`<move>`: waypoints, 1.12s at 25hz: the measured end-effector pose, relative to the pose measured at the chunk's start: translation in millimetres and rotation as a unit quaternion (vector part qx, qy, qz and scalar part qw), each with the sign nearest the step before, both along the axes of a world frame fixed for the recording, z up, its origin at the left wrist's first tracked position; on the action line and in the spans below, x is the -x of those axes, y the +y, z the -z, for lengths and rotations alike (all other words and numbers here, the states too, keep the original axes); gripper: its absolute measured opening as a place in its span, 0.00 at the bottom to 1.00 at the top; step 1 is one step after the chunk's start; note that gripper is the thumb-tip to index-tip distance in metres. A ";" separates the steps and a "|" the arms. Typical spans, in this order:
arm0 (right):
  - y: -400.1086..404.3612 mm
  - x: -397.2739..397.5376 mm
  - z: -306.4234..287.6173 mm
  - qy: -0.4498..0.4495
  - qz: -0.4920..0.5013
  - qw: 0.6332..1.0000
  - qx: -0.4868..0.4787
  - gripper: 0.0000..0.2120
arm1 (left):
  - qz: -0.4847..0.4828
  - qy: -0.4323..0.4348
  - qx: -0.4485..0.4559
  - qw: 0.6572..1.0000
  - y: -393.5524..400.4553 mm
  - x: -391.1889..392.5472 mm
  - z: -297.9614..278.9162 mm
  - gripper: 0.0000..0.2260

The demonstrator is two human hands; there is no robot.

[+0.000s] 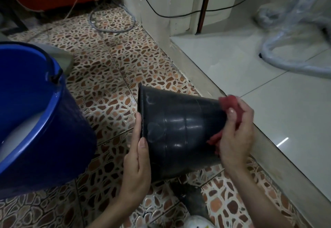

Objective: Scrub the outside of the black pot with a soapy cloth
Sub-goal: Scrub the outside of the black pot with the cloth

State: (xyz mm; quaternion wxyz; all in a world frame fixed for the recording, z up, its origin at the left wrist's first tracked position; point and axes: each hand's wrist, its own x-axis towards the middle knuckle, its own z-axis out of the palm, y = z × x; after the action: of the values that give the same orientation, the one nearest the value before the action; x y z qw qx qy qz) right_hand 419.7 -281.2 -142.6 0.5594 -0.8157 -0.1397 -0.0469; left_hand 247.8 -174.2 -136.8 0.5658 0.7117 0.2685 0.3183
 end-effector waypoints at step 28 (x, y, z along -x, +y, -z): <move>52.2 71.9 6.6 -0.239 -0.164 0.930 0.224 0.25 | -0.060 0.112 0.154 0.980 67.0 -79.0 -51.4 0.25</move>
State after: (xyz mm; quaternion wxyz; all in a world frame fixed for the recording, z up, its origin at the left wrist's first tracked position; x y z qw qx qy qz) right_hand 347.8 -229.0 -149.3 0.3122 -0.8501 -0.4080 -0.1159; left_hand 326.8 -107.2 -85.4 0.6144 0.6299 0.4183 0.2253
